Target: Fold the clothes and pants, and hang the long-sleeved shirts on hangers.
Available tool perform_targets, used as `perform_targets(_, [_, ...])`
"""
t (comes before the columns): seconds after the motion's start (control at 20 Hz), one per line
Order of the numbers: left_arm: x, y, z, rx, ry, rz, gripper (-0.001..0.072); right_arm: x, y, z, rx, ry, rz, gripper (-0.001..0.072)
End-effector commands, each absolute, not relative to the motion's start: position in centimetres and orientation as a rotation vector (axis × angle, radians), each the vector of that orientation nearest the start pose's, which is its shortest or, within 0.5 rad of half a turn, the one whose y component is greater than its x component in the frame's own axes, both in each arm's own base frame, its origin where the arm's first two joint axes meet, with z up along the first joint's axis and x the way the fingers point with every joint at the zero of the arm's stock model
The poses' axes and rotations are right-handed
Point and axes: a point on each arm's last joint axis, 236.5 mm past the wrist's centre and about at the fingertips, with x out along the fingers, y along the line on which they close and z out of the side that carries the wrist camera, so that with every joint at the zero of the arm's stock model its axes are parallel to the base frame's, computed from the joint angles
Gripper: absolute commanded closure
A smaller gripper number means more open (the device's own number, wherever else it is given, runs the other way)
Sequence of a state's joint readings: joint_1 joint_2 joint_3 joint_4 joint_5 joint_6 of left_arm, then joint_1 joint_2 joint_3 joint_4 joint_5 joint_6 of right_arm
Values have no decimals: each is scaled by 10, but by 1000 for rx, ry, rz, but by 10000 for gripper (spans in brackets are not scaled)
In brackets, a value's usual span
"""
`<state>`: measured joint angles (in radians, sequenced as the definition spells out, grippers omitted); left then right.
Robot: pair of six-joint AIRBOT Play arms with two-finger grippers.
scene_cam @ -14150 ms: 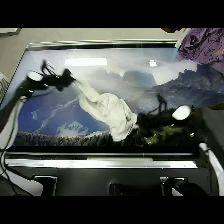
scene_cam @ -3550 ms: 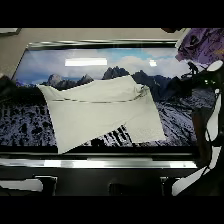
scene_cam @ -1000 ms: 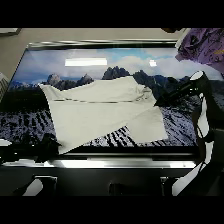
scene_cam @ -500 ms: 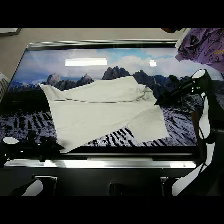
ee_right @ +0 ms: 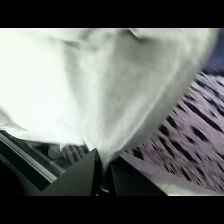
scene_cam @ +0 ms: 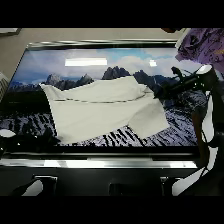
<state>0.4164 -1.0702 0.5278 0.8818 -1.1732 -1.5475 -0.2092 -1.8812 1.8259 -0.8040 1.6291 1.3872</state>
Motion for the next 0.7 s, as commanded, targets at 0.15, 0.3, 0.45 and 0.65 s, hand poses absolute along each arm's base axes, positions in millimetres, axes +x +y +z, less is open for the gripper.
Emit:
perform_targets(0.15, [389, 46, 126, -663, 881, 19, 689, 530, 99, 192, 457, 830, 588, 670])
perform_targets(0.3, [404, 87, 280, -432, 561, 110, 690, 516, 91, 331, 436, 471, 530, 670])
perform_targets(0.45, [363, 103, 407, -309, 311, 226, 690, 448, 83, 432, 315, 236, 479, 670])
perform_targets(0.65, [280, 105, 489, -282, 98, 359, 689, 327, 71, 513, 124, 38, 362, 670])
